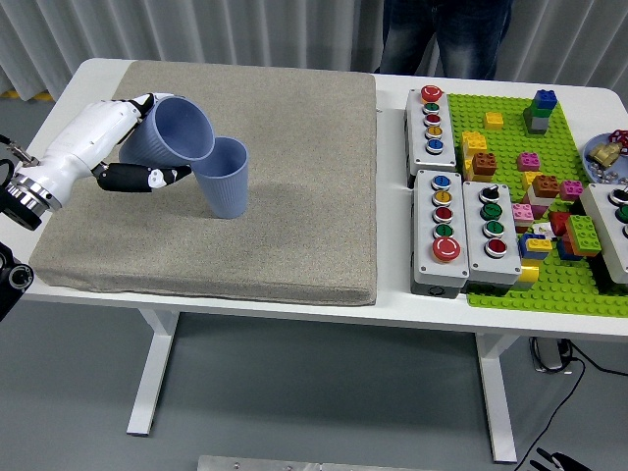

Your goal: Pick cup pour cup place

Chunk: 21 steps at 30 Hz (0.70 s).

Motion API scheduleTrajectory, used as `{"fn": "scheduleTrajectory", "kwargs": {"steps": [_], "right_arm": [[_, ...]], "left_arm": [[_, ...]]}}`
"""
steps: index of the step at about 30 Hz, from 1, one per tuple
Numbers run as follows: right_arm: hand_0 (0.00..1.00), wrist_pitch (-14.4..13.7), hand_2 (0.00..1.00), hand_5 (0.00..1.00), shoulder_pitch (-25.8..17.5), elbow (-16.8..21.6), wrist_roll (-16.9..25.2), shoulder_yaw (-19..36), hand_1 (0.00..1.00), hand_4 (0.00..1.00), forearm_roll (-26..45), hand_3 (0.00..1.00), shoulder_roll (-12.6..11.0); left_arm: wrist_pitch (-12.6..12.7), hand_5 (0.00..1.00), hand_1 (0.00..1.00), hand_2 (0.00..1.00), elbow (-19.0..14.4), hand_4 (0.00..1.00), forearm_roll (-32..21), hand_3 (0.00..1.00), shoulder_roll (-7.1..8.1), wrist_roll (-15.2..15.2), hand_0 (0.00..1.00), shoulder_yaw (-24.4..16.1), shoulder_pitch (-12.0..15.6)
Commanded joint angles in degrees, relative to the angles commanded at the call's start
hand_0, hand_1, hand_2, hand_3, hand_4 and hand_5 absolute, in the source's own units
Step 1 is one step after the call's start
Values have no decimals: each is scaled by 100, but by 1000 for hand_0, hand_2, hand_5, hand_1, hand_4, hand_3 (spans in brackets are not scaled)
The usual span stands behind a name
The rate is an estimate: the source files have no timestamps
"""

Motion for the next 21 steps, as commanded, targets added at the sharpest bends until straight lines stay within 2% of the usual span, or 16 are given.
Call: {"fn": "scheduleTrajectory", "kwargs": {"steps": [9,10,18,21], "right_arm": [[765,-4,710,367,25,0,31,-42,699,158,53,606,-21],[764,-5,710,366,26,0,33,-44,699,160,54,606,-23],[764,-9,710,362,46,0,42,-64,700,162,84,606,-30],[764,-11,710,362,50,0,42,-64,700,162,91,606,-30]], "left_arm": [[-25,201,496,674,117,607,424,703,23,9,381,109,-294],[-26,197,497,673,125,605,443,676,23,8,380,116,-307],[-16,194,496,674,199,600,558,676,29,-2,380,122,-368],[-23,194,496,674,248,600,796,676,56,6,380,145,-392]]}}
